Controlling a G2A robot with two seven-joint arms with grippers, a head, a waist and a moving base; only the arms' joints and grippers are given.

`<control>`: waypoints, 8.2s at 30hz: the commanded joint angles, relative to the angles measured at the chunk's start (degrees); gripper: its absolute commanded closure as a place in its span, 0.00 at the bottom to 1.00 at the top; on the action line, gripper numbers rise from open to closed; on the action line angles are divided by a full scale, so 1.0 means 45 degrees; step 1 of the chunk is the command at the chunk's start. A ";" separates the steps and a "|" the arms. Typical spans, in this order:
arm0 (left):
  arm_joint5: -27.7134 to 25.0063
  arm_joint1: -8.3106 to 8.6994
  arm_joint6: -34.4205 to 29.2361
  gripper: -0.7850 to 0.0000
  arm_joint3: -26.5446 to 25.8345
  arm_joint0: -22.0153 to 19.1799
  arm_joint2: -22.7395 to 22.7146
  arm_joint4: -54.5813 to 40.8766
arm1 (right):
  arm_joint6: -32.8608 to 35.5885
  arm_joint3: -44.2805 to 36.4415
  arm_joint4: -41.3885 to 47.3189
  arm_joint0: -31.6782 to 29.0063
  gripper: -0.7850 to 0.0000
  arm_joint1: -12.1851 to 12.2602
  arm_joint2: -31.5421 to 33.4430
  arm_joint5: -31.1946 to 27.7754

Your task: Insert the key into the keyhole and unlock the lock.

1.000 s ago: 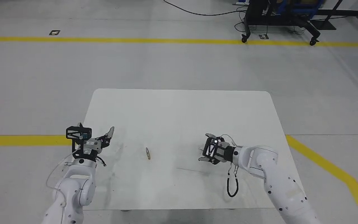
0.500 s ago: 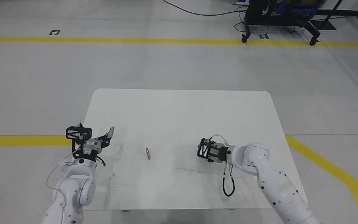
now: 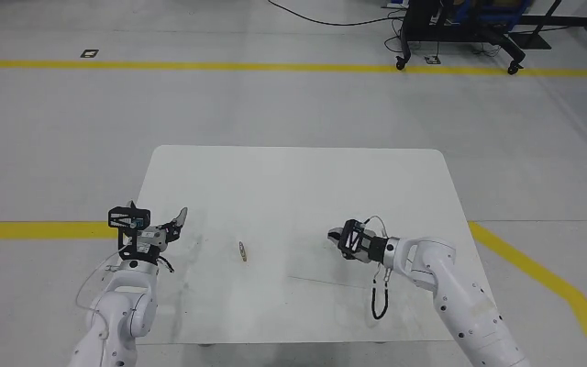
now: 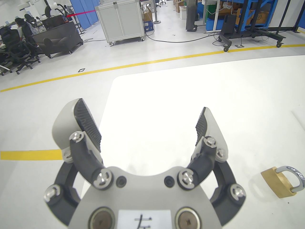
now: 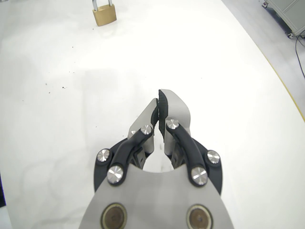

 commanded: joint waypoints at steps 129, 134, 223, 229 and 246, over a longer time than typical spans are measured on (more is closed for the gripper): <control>-1.2767 -0.0018 -0.7048 1.00 0.5798 -0.6725 0.6805 -1.7508 | 0.0646 0.3792 1.7178 0.2819 0.00 -0.1175 -0.4238 -0.2856; -1.2795 0.0041 -0.7401 1.00 0.5960 -0.6872 0.6847 -1.8363 | 0.0686 0.3739 1.7158 0.2792 0.00 -0.1186 -0.4168 -0.2856; -1.1161 0.0677 -0.9786 0.00 0.4873 -0.7745 0.7525 -1.6469 | 0.5405 0.2160 1.7990 0.0921 1.00 0.0925 0.0689 -0.1840; -1.0069 0.0885 -0.9437 0.00 0.3404 -0.7262 0.6753 -1.4798 | 0.5405 0.2160 1.7990 0.0921 1.00 0.0925 0.0689 -0.1840; -0.0840 0.2001 -1.4230 0.00 -0.6194 -0.0750 0.2714 -0.4364 | 0.5405 0.2160 1.7990 0.0921 1.00 0.0925 0.0689 -0.1840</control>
